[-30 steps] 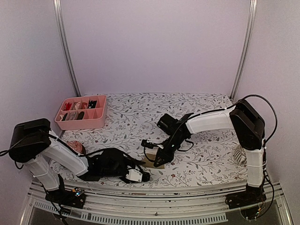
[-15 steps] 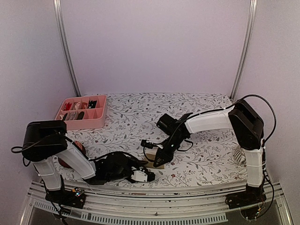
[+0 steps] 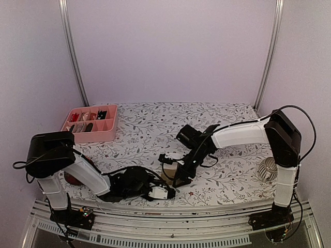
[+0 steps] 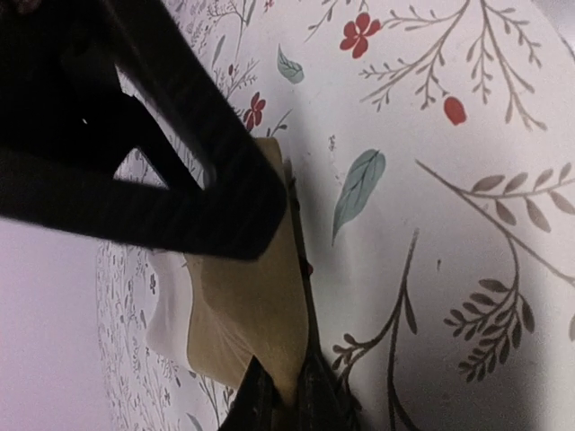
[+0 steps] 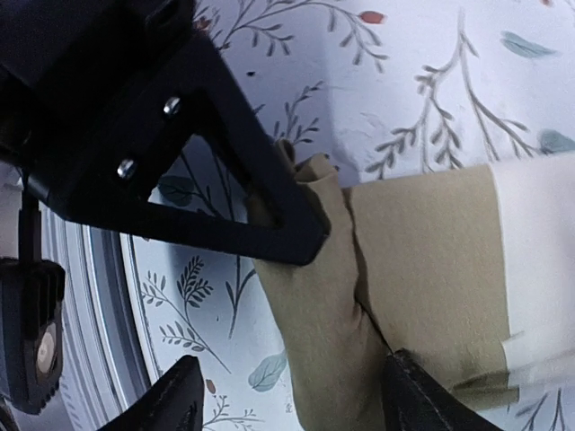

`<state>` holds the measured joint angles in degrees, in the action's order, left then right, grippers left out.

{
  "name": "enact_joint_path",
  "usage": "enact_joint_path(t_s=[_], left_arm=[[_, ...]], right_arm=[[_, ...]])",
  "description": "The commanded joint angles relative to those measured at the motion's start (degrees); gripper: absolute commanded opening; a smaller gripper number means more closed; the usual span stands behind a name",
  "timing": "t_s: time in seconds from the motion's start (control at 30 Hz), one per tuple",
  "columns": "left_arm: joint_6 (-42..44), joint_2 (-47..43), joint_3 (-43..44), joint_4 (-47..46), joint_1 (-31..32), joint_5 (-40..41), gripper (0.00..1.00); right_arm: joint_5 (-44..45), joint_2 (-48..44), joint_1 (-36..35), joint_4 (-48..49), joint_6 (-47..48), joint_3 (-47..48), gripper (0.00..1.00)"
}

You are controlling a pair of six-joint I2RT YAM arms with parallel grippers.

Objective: Roll the underwear
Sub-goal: Roll the underwear at the center of the board.

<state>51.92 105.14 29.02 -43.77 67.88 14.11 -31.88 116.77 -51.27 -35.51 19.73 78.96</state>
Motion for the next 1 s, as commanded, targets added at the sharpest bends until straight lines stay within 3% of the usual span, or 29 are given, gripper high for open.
enact_joint_path(t_s=[0.0,0.3,0.5,0.73,0.97], left_arm=[[-5.1,-2.1,3.5,14.9,-0.8,-5.7,0.0],[-12.1,-0.2,13.0,32.7,-5.9,-16.0,0.0],[-15.6,0.9,18.8,41.7,-9.8,-24.2,0.0],[-18.3,3.4,25.5,51.5,-14.1,-33.8,0.0],[-20.2,10.1,33.4,61.5,-18.4,-44.2,0.0]], right_arm=[[9.6,-10.9,0.0,4.1,-2.2,-7.2,0.76],[28.3,-36.9,-0.3,17.2,-8.6,-26.5,0.84],[40.0,-48.5,-6.3,28.5,-7.2,-38.0,0.85],[47.9,-50.4,-16.4,38.3,0.4,-43.0,0.85],[51.3,-41.6,-22.2,43.0,7.2,-43.2,0.81]])
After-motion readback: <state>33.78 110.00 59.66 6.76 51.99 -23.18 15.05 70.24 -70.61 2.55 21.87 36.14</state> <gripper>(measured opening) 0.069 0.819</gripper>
